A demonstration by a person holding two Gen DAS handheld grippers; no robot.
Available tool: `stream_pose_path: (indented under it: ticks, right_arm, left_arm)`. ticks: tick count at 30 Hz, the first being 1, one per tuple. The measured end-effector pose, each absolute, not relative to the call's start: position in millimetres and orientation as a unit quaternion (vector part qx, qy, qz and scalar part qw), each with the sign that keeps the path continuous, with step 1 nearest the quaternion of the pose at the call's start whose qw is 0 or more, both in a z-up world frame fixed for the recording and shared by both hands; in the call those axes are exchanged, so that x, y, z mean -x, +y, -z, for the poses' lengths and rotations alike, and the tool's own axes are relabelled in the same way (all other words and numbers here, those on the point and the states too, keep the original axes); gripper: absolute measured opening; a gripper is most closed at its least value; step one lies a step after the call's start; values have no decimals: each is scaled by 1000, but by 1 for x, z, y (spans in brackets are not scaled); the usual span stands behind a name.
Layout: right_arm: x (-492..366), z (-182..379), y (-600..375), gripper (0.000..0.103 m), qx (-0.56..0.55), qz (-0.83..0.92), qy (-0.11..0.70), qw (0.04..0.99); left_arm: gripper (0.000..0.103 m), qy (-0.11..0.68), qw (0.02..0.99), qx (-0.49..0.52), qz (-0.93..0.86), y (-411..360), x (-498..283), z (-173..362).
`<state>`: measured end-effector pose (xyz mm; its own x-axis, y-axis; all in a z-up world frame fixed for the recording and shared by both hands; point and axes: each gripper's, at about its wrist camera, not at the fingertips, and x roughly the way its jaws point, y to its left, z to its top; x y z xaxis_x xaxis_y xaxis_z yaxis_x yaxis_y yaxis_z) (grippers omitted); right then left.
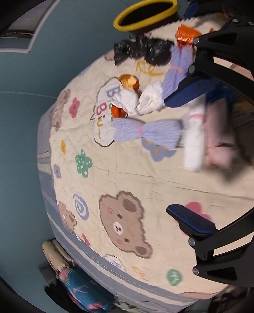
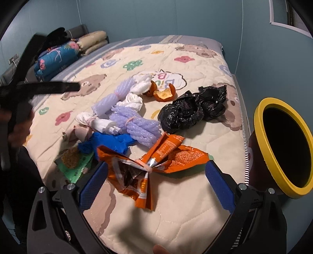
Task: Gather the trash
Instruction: 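Grasp the lavender foam sleeve with left tool while right tool grasps orange wrappers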
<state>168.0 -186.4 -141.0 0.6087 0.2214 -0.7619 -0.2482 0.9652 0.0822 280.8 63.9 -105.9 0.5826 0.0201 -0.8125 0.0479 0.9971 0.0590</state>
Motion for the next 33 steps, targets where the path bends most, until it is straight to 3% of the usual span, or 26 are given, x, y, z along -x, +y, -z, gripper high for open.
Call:
stream_pose_path:
  ticks: [19,29,33]
  right_arm:
    - [-205,179,-165,95,40,-152,485,860]
    - [-206,184,-166,95,32,-169,477,862]
    - [-210,190,-169,89,18,-175,492,853]
  left_arm:
    - [96,551,834,1,23,57,-387,188]
    - [81,563,825,11,51,43,-391,208]
    - [72,553,831,23,61,45,-390,211]
